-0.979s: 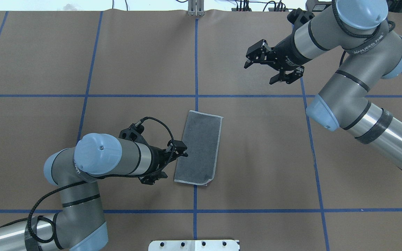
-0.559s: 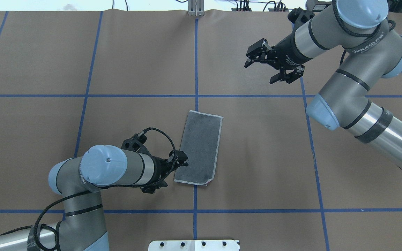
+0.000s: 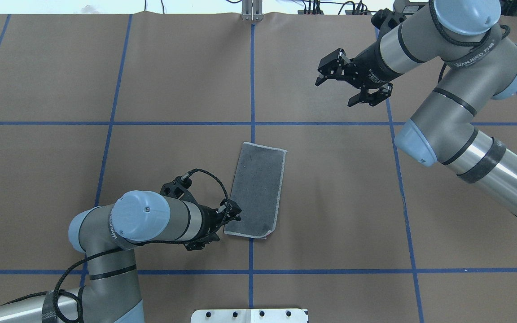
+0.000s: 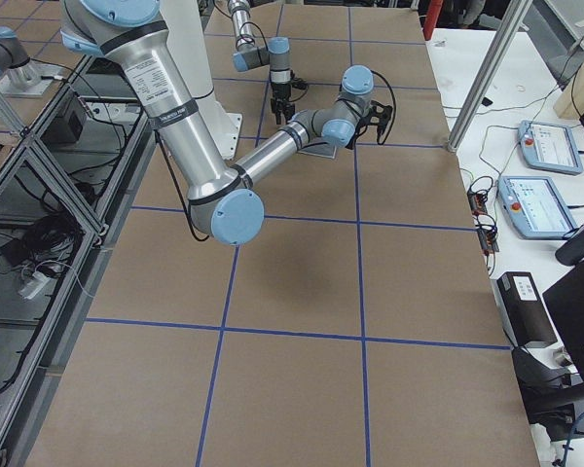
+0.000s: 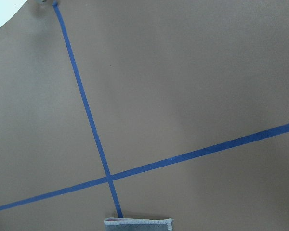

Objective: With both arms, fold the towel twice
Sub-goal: 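Grasp the towel end nearest the robot with the left gripper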

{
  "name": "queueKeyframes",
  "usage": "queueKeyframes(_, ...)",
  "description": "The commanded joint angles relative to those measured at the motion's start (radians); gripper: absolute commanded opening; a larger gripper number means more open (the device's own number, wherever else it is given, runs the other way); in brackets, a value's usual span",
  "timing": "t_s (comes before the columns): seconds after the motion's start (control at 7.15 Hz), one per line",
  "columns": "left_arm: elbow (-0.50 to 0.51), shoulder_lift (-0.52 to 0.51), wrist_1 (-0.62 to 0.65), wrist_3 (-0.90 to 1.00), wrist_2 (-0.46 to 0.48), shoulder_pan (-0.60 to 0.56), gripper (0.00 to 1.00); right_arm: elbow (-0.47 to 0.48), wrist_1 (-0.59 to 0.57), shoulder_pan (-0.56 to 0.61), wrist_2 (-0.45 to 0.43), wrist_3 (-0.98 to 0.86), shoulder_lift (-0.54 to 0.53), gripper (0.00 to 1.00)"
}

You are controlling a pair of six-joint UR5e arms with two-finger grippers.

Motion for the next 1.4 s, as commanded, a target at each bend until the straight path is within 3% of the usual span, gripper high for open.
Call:
queueKeyframes(0.0,0.012,-0.007,0.0,0.001,0.0,0.003,0.78,-0.001,0.0,0.003,0.0,0.0,0.0,1.0)
queueKeyframes(0.42,0.02,-0.015,0.0,0.001,0.0,0.002,0.66,-0.006,0.0,0.003,0.002,-0.001,-0.002,1.0)
queueKeyframes(0.7,0.02,-0.023,0.0,0.003,0.0,0.002,0.45,-0.01,0.0,0.003,0.002,-0.001,-0.002,1.0)
queueKeyframes(1.26,0.018,-0.035,0.0,0.004,0.0,0.0,0.37,-0.021,0.0,0.003,0.003,-0.001,-0.005,1.0)
